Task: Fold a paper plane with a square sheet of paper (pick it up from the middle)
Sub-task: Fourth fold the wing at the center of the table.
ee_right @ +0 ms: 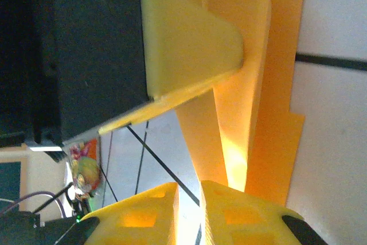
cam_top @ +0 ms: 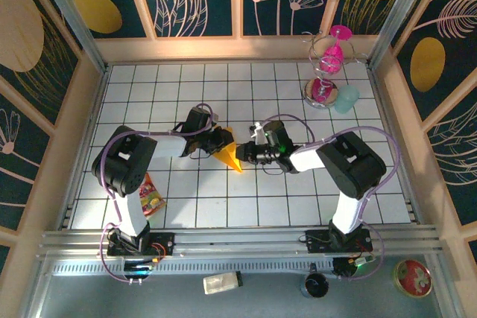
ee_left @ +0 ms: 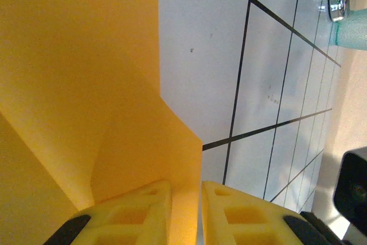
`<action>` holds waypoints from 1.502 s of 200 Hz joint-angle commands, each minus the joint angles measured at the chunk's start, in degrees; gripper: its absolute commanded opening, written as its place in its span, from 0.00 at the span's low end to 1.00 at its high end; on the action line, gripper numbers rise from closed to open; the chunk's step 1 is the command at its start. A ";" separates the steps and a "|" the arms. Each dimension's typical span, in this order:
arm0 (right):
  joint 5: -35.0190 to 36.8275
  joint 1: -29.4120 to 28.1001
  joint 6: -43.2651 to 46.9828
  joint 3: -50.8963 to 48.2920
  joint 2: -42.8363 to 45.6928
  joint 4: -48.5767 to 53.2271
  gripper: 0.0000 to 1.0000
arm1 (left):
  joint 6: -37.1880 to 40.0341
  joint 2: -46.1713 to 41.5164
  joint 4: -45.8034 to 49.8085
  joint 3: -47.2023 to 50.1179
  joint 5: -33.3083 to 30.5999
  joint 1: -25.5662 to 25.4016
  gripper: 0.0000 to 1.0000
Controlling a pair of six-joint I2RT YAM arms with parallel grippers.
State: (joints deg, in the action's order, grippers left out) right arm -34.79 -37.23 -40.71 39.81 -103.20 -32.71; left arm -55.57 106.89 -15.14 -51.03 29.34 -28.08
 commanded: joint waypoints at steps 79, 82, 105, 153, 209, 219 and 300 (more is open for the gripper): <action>1.21 -1.97 3.09 2.29 -2.09 5.02 0.17 | 1.32 1.56 1.20 -0.56 -0.44 0.21 0.20; 1.21 -1.95 3.09 2.35 -2.18 5.10 0.17 | 1.26 1.57 1.17 -0.57 -0.44 0.21 0.20; 1.68 -2.05 3.17 2.38 -2.41 5.60 0.17 | 1.24 1.66 1.21 -0.52 -0.35 0.26 0.20; 2.86 -2.05 3.42 2.46 -2.34 6.62 0.17 | 1.33 2.16 0.83 -0.74 -0.10 0.22 0.20; 2.97 -2.05 3.53 2.51 -2.29 7.24 0.17 | 1.28 2.73 0.45 -0.92 0.22 0.21 0.20; 2.80 -2.04 3.53 2.47 -2.29 7.22 0.17 | 1.34 2.77 0.44 -0.92 0.20 0.22 0.21; 3.23 -2.65 4.30 2.20 3.31 10.21 0.17 | 1.35 2.60 0.35 -0.74 0.36 0.28 0.21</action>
State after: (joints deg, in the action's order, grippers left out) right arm -32.53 -38.83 -37.78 41.21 -101.80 -25.12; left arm -55.55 108.81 -15.16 -51.03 29.43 -28.08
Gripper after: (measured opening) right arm 0.173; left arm 0.206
